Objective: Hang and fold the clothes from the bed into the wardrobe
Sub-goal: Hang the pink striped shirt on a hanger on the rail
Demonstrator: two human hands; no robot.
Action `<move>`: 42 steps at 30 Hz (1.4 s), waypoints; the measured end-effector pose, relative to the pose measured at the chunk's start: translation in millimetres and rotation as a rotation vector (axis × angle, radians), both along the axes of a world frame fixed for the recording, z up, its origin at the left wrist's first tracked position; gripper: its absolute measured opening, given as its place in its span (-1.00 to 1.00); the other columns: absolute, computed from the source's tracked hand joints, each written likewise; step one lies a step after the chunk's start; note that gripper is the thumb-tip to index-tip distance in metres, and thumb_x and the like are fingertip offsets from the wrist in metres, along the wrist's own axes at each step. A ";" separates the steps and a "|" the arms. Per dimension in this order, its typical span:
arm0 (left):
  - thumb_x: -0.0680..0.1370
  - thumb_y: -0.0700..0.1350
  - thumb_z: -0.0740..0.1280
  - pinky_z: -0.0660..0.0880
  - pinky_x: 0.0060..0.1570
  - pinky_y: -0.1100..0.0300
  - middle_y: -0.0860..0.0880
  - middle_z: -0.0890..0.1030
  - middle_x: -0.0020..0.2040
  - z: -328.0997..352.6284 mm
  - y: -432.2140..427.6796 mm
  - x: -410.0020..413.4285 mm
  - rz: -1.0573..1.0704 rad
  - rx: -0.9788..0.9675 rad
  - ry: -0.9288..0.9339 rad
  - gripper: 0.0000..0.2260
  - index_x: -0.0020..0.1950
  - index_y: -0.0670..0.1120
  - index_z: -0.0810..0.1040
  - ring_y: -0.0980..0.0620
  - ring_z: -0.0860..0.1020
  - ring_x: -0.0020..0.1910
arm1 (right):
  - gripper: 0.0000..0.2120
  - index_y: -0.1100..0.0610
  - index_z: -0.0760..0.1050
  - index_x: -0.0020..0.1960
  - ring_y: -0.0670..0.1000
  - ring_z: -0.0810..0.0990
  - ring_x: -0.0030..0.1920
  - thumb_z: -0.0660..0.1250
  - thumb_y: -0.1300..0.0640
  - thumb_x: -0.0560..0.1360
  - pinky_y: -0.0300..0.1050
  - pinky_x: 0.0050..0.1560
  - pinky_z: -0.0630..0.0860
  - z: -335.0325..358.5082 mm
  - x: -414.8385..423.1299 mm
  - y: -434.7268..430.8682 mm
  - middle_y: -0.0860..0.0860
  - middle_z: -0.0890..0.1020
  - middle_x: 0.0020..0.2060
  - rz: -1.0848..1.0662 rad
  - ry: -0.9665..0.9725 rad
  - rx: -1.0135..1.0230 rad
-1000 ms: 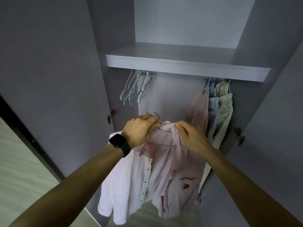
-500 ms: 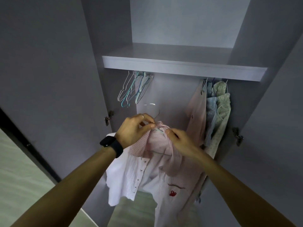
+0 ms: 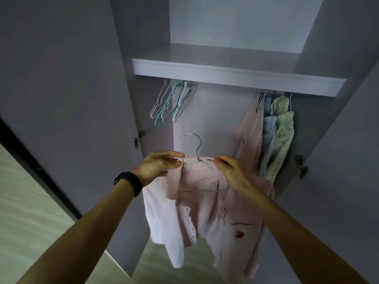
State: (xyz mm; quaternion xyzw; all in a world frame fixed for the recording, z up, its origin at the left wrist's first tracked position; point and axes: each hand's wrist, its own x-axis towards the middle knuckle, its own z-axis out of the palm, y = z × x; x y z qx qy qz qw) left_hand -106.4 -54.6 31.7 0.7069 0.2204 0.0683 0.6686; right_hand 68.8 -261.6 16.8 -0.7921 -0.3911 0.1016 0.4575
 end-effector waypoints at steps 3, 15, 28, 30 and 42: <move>0.40 -0.15 0.55 0.38 -0.41 0.36 0.11 0.49 -0.32 1.2 5.7 2.6 -0.016 -0.154 -0.027 -0.63 0.19 0.01 0.68 0.17 0.39 -0.41 | -0.59 0.11 0.51 -0.18 0.07 0.52 -0.21 0.19 -0.25 0.43 0.12 -0.01 0.47 7.2 5.6 -4.2 0.00 0.56 -0.32 -0.008 0.040 0.007; 0.56 -0.03 0.36 0.50 0.01 0.20 0.13 0.60 -0.01 13.5 -21.6 12.9 -0.165 0.516 0.401 -0.94 -0.03 0.12 0.62 0.10 0.55 -0.01 | -0.60 0.14 0.55 -0.24 0.08 0.58 -0.19 0.21 -0.18 0.46 0.10 -0.02 0.47 11.1 -0.9 -12.4 0.01 0.61 -0.33 0.020 0.025 -0.040; 0.61 -0.07 0.37 0.52 0.06 0.18 0.11 0.71 -0.10 31.6 -60.0 23.6 0.047 0.980 -0.217 -0.90 0.01 -0.02 0.69 0.13 0.62 -0.11 | -0.91 -0.09 0.59 0.09 -0.17 0.59 -0.18 0.35 0.01 0.60 -0.20 -0.09 0.52 13.4 -10.5 -14.8 -0.18 0.63 -0.19 0.072 -0.127 0.025; 0.61 -0.04 0.37 0.52 0.04 0.13 0.12 0.70 -0.10 37.0 -56.2 22.7 0.053 0.994 -0.243 -0.89 0.01 0.00 0.68 0.10 0.63 -0.12 | -0.81 0.03 0.64 0.17 -0.04 0.62 0.03 0.41 0.04 0.57 -0.12 0.12 0.52 18.4 -9.8 -21.6 -0.04 0.65 0.04 0.128 -0.371 0.081; 0.64 0.18 0.20 0.41 -0.15 0.11 0.15 0.64 0.06 51.8 -54.0 36.9 0.077 1.285 -0.107 -0.84 0.11 0.20 0.52 -0.09 0.59 0.03 | -0.87 0.07 0.73 0.02 0.12 0.63 -0.22 0.50 0.10 0.49 0.11 -0.10 0.57 41.5 -15.4 -7.9 0.10 0.64 -0.23 -0.049 -0.407 0.134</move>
